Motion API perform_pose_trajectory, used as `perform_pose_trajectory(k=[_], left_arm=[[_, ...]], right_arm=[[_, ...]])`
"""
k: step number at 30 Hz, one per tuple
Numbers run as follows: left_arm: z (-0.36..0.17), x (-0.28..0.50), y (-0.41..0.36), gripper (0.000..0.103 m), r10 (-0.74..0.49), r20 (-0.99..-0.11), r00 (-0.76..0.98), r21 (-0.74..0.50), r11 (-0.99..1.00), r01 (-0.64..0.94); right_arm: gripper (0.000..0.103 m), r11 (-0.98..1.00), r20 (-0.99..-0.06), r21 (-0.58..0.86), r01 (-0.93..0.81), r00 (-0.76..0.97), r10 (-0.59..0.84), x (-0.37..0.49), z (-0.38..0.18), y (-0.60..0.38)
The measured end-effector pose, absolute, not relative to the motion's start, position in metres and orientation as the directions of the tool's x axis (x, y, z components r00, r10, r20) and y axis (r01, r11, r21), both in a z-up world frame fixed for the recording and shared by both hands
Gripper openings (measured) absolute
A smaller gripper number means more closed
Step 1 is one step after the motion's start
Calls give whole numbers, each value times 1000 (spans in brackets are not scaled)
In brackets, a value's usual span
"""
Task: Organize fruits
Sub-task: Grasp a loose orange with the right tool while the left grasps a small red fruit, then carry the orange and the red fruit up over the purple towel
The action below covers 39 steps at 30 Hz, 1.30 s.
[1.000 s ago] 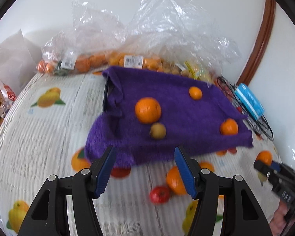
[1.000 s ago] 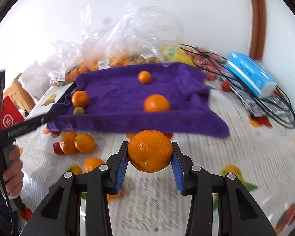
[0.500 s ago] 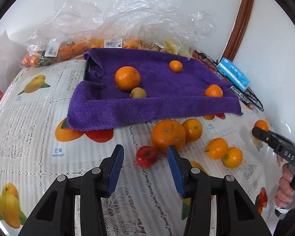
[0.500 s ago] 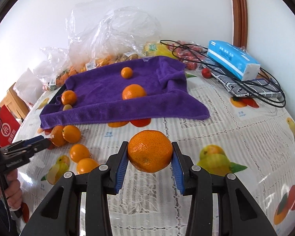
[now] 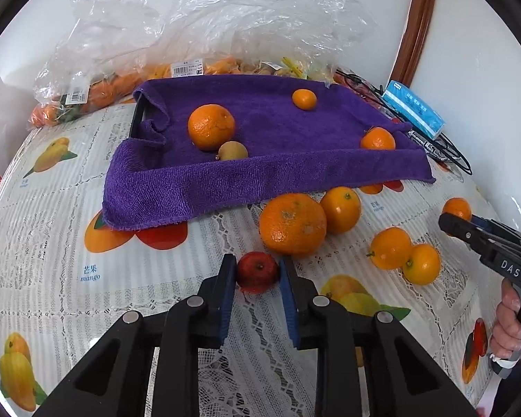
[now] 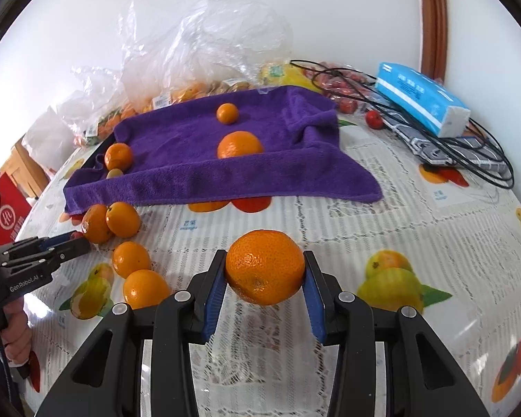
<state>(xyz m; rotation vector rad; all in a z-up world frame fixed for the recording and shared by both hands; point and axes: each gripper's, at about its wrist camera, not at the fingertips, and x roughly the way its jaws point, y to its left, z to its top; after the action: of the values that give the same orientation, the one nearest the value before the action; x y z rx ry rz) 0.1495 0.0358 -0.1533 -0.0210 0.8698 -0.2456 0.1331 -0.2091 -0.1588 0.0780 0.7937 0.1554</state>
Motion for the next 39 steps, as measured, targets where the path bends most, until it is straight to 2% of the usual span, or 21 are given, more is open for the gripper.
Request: perform_pose_trajectory(k=[11, 16, 20, 27, 39], left_arm=[[-154, 150, 34, 24, -205, -758, 620, -97, 974, 204], [-155, 151, 40, 24, -232, -753, 615, -133, 970, 203], [-154, 149, 32, 24, -189, -760, 621, -78, 976, 202], [-154, 149, 30, 24, -171, -760, 627, -55, 978, 200], [-146, 140, 35, 24, -215, -729, 650, -93, 972, 218]], right_arm=[[42, 981, -744, 128, -149, 640, 194, 144, -172, -198], [42, 982, -748, 114, -153, 637, 187, 144, -172, -196], [42, 983, -750, 103, -154, 636, 178, 144, -172, -194], [43, 986, -756, 66, -155, 636, 151, 144, -173, -190], [42, 986, -737, 84, -141, 658, 156, 140, -169, -196]])
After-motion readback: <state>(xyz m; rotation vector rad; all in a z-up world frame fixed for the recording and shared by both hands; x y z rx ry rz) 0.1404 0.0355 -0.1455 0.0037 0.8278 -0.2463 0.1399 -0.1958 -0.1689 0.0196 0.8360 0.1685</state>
